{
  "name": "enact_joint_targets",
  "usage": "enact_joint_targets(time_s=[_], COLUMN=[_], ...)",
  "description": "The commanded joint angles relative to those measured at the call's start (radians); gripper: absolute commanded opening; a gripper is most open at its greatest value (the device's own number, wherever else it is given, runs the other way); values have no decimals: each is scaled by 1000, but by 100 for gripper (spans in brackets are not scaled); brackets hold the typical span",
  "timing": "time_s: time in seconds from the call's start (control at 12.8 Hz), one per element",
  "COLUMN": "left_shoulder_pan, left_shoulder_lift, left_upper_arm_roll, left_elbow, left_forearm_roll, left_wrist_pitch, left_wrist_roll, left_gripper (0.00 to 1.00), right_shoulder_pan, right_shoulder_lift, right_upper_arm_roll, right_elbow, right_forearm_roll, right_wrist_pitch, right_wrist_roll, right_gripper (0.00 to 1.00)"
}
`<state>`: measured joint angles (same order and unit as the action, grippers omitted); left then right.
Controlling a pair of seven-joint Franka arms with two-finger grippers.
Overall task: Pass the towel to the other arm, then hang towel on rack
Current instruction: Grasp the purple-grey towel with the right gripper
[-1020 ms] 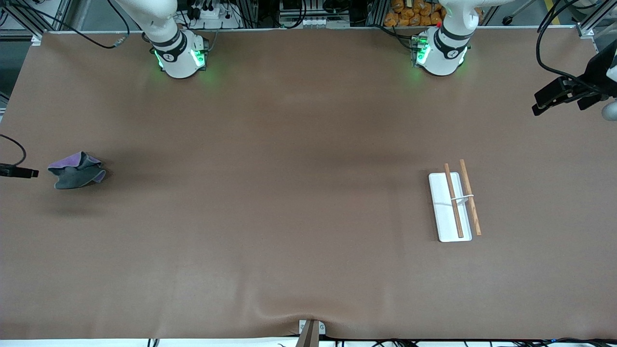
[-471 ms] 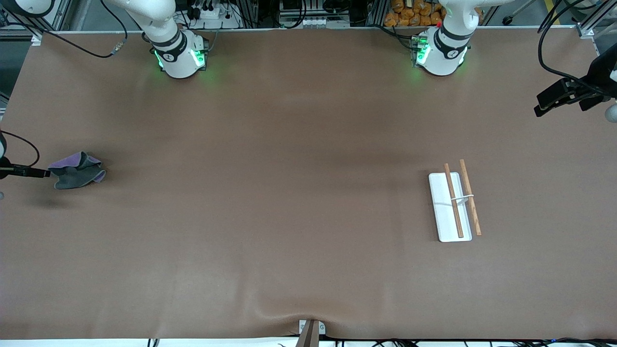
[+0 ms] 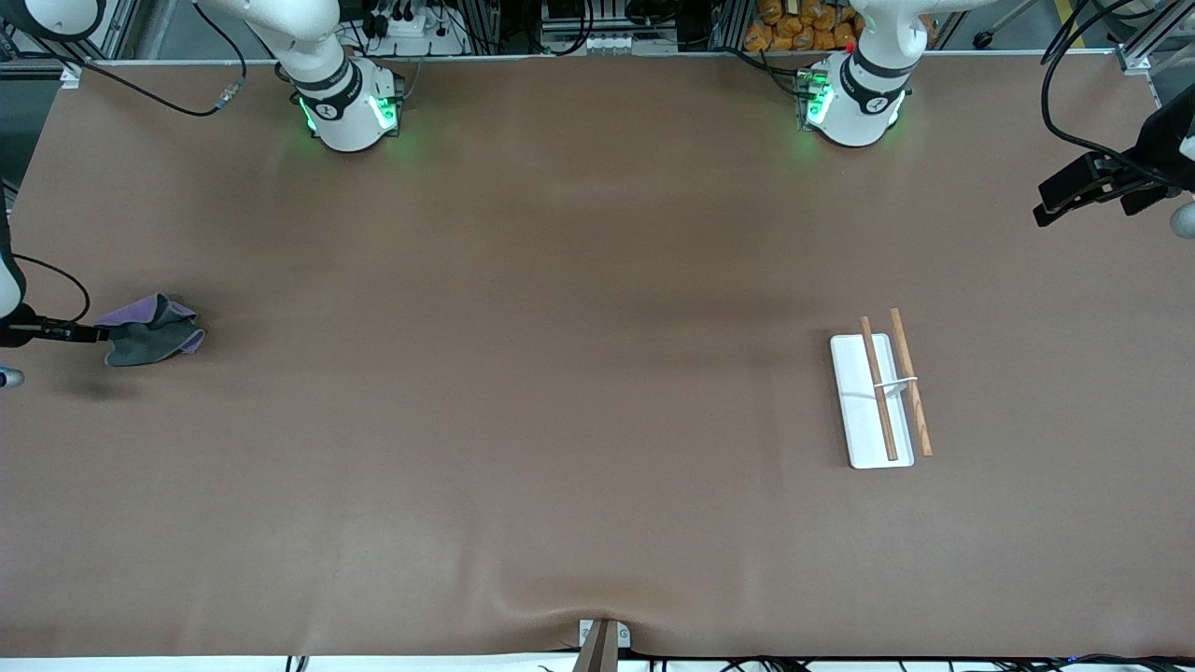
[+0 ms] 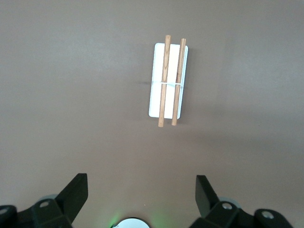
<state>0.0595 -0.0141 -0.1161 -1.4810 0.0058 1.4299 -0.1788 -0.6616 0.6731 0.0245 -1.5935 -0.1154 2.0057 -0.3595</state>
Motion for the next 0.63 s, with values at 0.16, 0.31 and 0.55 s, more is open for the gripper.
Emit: enact_joint_targets(time_s=[0.16, 0.31, 0.55], left_shoulder_pan=[16, 23, 19], left_shoulder_lift=[-1, -3, 3], left_upper_arm_roll=[3, 4, -2], left_elbow=[8, 4, 14], left_forearm_roll=[-17, -12, -18], left_wrist_pitch=[-8, -25, -29], left_wrist_roll=[39, 39, 38], left_gripper=[100, 100, 100], right_shoulder_pan=[-39, -44, -35], right_shoulder_lift=[14, 14, 10], right_upper_arm_roll=[20, 20, 21], right_elbow=[-28, -26, -17], right_forearm_roll=[23, 23, 23], right_wrist_pitch=[45, 41, -1], right_wrist_roll=[-85, -122, -130], right_gripper=[39, 17, 0])
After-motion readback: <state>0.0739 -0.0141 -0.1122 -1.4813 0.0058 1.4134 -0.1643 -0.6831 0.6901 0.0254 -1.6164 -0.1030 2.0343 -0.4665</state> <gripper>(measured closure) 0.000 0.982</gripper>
